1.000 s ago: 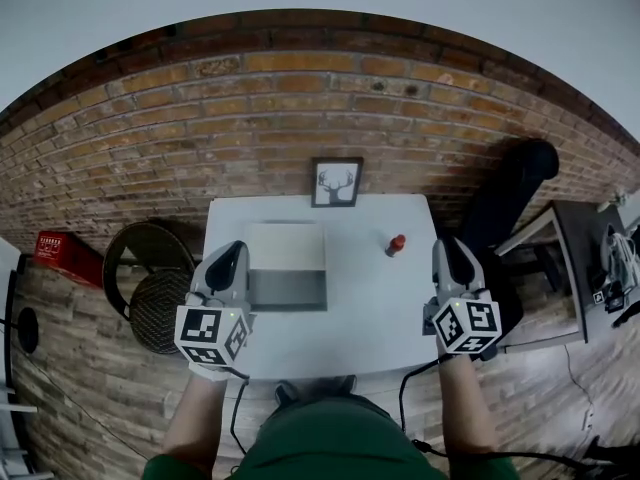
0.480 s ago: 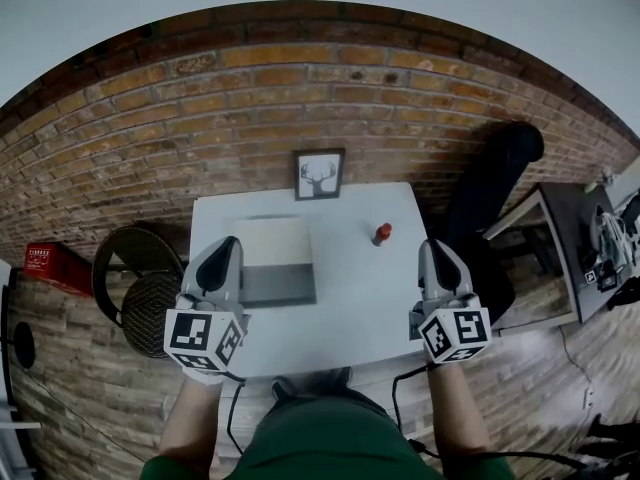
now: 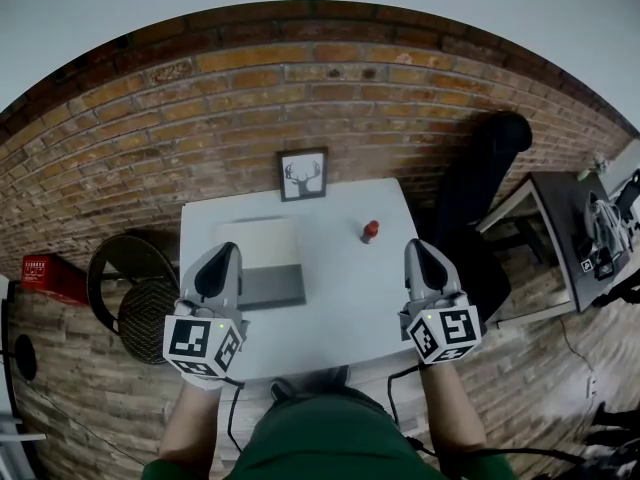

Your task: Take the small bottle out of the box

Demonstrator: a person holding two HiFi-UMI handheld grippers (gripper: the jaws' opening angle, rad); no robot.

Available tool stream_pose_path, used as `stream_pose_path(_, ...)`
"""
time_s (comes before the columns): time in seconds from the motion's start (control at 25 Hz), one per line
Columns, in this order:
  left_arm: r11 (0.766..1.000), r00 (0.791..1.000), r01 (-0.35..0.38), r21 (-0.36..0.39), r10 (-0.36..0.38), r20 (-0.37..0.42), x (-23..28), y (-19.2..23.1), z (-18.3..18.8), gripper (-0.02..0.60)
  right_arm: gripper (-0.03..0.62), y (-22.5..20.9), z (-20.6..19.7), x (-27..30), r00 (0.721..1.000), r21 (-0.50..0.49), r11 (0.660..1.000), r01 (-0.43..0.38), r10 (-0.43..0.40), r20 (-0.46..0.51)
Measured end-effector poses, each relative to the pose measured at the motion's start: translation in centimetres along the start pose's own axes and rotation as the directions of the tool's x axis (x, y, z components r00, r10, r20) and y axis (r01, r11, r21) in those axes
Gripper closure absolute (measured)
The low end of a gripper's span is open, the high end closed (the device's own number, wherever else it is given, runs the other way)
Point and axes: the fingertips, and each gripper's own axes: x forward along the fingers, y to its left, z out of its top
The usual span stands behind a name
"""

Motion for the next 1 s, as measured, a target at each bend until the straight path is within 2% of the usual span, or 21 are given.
stream_pose_path(0.32, 1.000, 1.000, -0.003, 0.000, 0.003, -0.013, 0.6, -0.4, -0.4, 0.567, 0.589, -0.6, -0.3, 0.2, 1.000, -0.020, 1.000, -0.003, 0.003, -0.020)
stream_pose_path(1.0, 1.000, 0.999, -0.027, -0.006, 0.027, -0.022, 0.8, 0.2, -0.6, 0.568, 0.589, -1.0, 0.4, 0.7, 1.000, 0.020, 1.000, -0.023, 0.023, 0.007)
